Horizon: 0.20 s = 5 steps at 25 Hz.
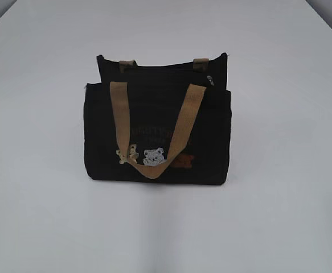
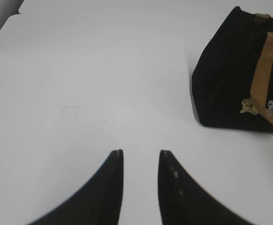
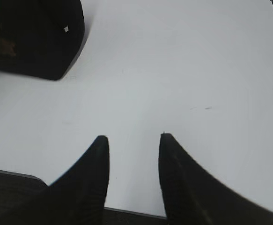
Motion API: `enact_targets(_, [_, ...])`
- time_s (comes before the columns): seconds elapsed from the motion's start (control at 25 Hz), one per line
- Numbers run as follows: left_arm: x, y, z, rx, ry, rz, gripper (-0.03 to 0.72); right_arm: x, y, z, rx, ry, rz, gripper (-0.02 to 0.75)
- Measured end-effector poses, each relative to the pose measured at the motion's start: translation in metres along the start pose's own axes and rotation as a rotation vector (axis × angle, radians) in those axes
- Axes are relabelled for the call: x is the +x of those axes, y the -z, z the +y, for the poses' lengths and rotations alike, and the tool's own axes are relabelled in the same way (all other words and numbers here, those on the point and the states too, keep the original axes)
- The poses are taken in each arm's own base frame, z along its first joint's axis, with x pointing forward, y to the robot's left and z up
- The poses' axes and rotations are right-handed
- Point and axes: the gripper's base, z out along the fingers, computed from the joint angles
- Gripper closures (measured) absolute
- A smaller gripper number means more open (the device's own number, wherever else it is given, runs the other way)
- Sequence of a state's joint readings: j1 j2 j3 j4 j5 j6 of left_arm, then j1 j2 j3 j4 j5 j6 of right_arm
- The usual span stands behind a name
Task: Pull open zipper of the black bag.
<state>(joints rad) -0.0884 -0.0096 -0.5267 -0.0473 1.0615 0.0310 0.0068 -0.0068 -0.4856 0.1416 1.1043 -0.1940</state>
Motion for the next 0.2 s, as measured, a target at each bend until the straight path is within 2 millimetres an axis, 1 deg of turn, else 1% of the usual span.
enact_targets(0.2, [0.0,0.0,0.0,0.0,0.0,0.0,0.495,-0.0003,0.0,0.0003,-0.004,-0.002,-0.003,0.451])
